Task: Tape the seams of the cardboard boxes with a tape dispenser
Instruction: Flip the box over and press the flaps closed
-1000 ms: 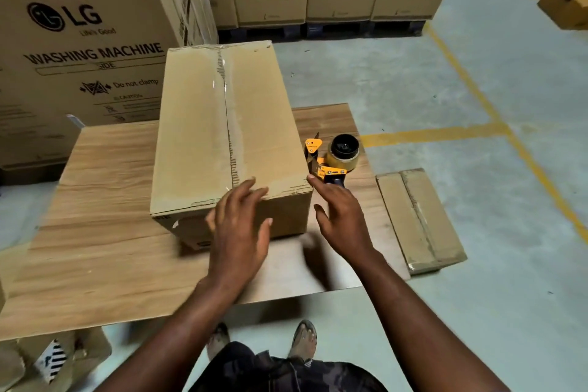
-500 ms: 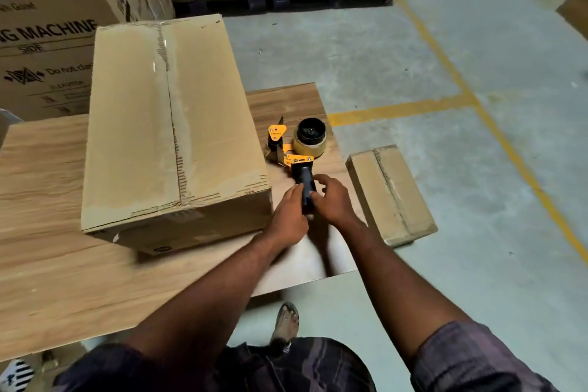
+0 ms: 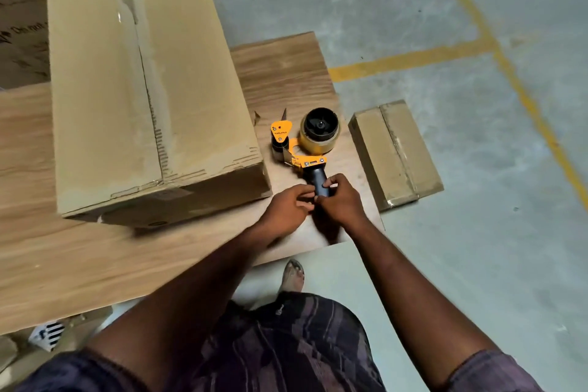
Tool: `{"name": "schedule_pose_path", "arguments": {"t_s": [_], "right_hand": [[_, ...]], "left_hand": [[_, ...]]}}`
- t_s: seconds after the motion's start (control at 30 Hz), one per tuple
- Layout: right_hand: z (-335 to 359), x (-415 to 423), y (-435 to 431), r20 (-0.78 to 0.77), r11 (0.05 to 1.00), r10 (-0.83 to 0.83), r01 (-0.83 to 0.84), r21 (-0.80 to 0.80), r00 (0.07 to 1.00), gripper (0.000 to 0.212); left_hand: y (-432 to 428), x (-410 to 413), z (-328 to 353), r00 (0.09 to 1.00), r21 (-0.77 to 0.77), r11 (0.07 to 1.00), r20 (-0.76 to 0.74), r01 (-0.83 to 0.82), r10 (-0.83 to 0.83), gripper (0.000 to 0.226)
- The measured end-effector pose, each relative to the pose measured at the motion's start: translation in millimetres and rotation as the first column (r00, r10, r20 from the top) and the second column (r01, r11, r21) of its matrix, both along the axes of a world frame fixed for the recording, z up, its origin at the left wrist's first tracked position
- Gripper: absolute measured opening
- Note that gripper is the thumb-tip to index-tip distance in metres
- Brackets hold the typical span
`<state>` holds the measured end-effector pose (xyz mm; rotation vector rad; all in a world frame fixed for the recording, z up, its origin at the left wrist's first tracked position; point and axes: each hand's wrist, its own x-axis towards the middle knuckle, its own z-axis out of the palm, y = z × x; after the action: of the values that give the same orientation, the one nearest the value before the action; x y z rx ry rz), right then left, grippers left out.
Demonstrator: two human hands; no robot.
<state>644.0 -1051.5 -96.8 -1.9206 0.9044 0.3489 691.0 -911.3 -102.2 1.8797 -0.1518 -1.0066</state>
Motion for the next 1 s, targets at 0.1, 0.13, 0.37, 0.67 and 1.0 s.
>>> {"name": "schedule_pose_path", "arguments": {"t_s": [0.1,0.13,0.37,0.67,1.0], "right_hand": [[2.0,1.0,-1.2,-0.081,0.985,-0.132,0.14,0.098,0.988,0.053],[2.2,7.4,-1.0,-0.097,0.97,-0.175,0.188,0.154,0.98,0.066],[2.6,35.5,10.6,-0.089,0.921,-0.309,0.322,0.218,0.947,0.068],[0.9,4.2,18.9,-0.085,0.862,-0.441,0.448,0.24,0.894,0.077],[64.0,-14.3,-25.7,0.456,0.919,-0.29,0.111,0.379,0.841,0.022]], "left_hand": [[1.9,-13.0,0.5,0.986,-0.067,0.998,-0.169,-0.01,-0.001,0.053],[0.8,-14.4,-0.6,0.982,-0.078,0.997,-0.189,-0.018,0.003,0.051],[-2.4,-7.9,8.8,0.959,-0.069,0.995,-0.28,-0.073,0.051,0.042],[8.2,0.6,10.9,0.818,-0.016,0.91,-0.446,-0.414,0.364,0.027],[-31.9,20.8,98.0,0.58,-0.253,0.655,-0.738,-0.712,0.345,0.042]]}}
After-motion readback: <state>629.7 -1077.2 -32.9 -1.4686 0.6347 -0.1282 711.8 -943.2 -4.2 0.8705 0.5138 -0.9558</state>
